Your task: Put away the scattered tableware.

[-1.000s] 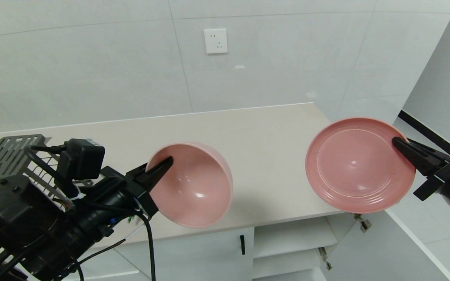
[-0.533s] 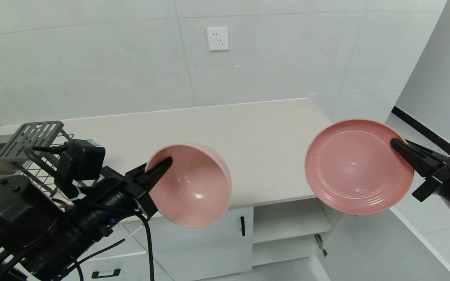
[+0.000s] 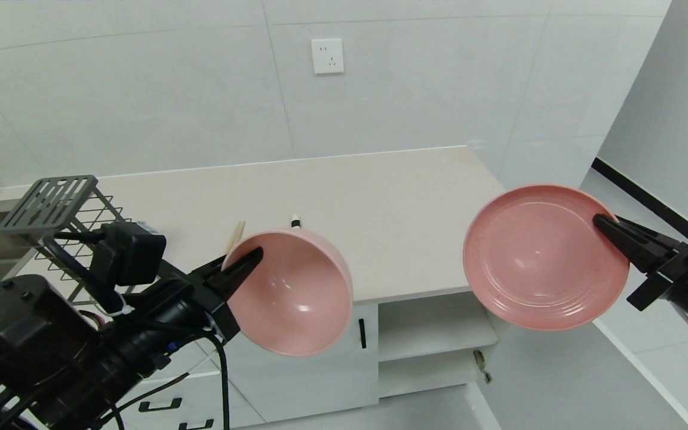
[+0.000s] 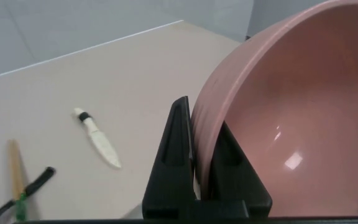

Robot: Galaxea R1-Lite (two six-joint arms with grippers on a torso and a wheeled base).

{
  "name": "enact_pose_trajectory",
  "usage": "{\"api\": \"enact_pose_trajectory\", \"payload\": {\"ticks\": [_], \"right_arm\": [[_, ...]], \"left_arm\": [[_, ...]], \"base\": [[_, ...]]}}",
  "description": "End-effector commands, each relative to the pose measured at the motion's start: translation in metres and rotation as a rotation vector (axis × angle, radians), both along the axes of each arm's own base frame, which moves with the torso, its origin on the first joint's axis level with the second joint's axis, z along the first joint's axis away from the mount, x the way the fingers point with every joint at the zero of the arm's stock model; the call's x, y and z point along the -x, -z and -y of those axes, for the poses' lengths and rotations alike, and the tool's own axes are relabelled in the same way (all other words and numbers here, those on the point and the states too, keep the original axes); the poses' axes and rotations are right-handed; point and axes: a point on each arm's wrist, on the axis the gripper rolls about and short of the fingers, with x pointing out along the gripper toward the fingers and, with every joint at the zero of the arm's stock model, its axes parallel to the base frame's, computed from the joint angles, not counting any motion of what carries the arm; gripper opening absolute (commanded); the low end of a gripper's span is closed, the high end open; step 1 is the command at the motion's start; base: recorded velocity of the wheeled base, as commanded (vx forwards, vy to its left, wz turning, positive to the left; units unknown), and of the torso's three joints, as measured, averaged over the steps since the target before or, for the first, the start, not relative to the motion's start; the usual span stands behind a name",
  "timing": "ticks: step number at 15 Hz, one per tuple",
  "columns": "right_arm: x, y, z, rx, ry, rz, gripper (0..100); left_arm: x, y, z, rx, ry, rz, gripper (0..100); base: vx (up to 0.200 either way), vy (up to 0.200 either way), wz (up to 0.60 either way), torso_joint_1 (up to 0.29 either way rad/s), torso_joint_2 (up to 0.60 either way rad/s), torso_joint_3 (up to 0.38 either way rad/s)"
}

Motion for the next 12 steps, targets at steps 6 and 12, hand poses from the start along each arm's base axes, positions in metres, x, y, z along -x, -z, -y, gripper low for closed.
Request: {"api": "enact_pose_trajectory", "payload": {"ticks": [6, 12], "right_arm": [[0.0001, -0.0003, 0.0, 0.0, 0.0, 0.002, 0], [0.0002, -0.001, 0.0, -0.001, 0.0, 0.005, 0]], "left_arm": [[0.0008, 0.0006, -0.0005, 0.0, 0.0, -0.003, 0], [-0.0003, 0.0023, -0.0004, -0.004, 0.0, -0.01, 0]], "base": [[-0.1, 0.0, 0.0, 0.006, 0.0, 0.0], [0.0, 0.0, 0.0, 0.0, 0.0, 0.0]]}}
